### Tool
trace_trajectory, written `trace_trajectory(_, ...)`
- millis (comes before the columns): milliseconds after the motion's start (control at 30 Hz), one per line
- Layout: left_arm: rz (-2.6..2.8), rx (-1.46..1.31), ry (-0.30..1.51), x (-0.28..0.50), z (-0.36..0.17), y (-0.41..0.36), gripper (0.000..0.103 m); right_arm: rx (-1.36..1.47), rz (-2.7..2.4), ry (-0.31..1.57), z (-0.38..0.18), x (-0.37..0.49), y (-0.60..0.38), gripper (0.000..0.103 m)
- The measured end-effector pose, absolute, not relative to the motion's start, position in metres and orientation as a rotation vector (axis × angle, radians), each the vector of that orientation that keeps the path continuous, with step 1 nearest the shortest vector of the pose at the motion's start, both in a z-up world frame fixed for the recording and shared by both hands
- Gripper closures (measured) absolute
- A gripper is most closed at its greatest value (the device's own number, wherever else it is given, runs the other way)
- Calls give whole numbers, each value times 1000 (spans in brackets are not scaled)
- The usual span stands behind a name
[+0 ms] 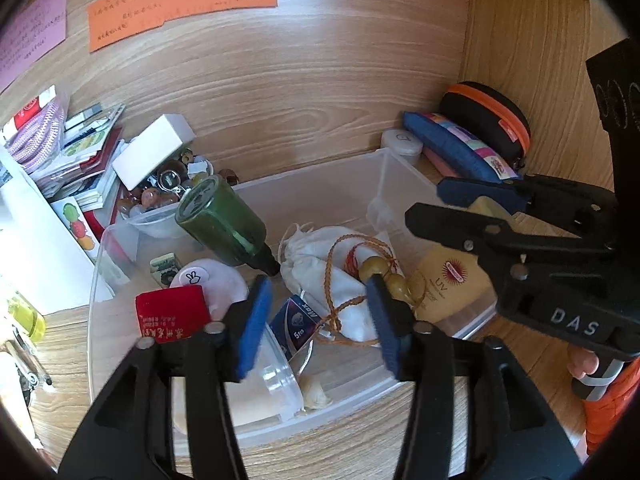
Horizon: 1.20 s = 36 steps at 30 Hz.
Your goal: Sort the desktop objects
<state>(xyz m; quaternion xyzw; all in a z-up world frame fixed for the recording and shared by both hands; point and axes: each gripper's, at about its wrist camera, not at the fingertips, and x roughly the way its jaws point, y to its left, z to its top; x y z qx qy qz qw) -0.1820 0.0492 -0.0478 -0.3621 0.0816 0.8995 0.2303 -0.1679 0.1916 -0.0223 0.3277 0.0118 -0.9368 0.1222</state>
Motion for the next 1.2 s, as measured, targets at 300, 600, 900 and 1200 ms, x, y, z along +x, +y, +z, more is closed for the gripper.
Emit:
trace_trajectory(300,2486,-983,202,-179,-45,47,39,853,-2845,43,-11,-159,199,36)
trace_trajectory(600,2568,-941,172,-168,-29,32,9,914,-2848,69,-6,-159,198,21)
trace_trajectory(900,2677,-890,210,-144,-17,16,7,861,-2819,21,16,-131,192,0)
trace_trajectory(1200,2764,-807,179,-108,0,-4,5,814,-2854,-20,29,-98,187,0)
